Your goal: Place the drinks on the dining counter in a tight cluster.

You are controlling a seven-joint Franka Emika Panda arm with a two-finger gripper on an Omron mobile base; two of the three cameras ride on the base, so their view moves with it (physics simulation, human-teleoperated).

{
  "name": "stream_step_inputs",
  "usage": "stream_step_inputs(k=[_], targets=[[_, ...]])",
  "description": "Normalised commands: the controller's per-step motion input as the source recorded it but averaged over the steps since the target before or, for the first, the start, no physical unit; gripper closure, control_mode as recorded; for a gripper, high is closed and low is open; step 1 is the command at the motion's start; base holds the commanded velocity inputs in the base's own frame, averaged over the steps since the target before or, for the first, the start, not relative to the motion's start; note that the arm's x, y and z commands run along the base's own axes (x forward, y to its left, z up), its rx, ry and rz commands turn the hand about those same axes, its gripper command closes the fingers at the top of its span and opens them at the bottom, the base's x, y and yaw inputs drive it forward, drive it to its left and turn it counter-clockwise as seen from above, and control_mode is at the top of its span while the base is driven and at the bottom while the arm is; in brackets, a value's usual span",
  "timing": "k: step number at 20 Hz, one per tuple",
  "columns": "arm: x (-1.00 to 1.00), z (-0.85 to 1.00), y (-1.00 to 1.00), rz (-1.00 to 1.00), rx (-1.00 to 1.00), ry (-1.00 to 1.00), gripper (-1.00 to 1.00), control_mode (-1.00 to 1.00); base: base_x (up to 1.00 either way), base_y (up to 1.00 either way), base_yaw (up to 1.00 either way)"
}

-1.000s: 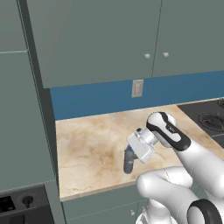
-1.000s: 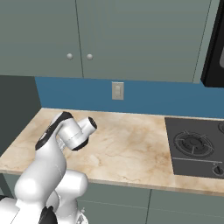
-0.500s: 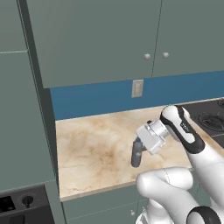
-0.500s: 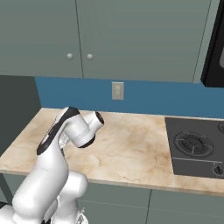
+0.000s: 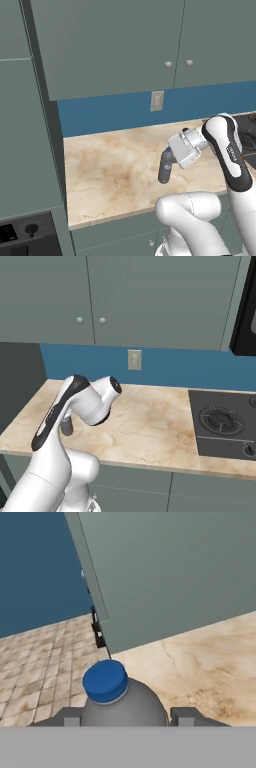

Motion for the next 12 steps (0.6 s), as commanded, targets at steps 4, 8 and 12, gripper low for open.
stream_step_inputs(k=[4, 8, 12], targets=[[-0.43, 0.62, -0.01, 0.00, -0.02, 0.00, 1.00, -1.00, 0.00, 0.00, 0.00], [-0.45, 0.47, 0.00, 0.00, -0.03, 0.00, 1.00, -1.00, 0.00, 0.00, 0.00], [-0.46, 0.48, 0.00, 0.00, -0.04, -0.02, 1.00, -1.00, 0.00, 0.00, 0.00]])
